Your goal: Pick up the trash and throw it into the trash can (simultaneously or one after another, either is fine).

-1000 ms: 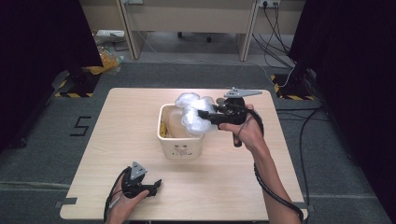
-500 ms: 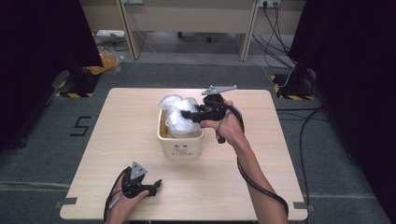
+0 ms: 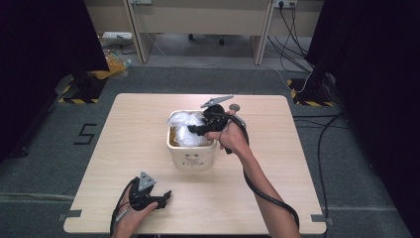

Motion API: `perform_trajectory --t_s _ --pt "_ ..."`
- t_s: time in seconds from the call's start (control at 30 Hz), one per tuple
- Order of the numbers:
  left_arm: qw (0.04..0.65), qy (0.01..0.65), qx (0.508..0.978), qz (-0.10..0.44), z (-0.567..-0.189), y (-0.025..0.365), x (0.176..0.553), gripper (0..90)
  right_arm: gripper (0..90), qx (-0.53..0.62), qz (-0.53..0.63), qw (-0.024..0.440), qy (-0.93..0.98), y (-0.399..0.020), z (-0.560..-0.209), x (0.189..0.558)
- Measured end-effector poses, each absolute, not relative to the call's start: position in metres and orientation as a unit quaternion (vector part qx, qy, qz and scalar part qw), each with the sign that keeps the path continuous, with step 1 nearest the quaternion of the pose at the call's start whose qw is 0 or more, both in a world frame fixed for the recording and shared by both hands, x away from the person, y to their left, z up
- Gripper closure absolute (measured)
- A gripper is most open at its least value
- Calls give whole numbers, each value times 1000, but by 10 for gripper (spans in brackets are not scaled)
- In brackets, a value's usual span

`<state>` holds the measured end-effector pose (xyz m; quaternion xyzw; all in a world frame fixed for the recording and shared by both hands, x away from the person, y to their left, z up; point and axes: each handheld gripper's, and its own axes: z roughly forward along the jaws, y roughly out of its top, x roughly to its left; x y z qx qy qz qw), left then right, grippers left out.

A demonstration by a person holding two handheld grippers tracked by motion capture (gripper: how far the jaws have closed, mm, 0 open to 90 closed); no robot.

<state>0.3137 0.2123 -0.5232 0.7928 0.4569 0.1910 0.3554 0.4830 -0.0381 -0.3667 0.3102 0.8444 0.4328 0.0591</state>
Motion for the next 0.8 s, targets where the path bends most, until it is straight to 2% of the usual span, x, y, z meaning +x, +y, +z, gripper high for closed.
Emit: perform_trajectory --t_s 0.8 --pt "355 456 793 192 -523 212 314 128 563 283 321 50 902 2 -387 489"
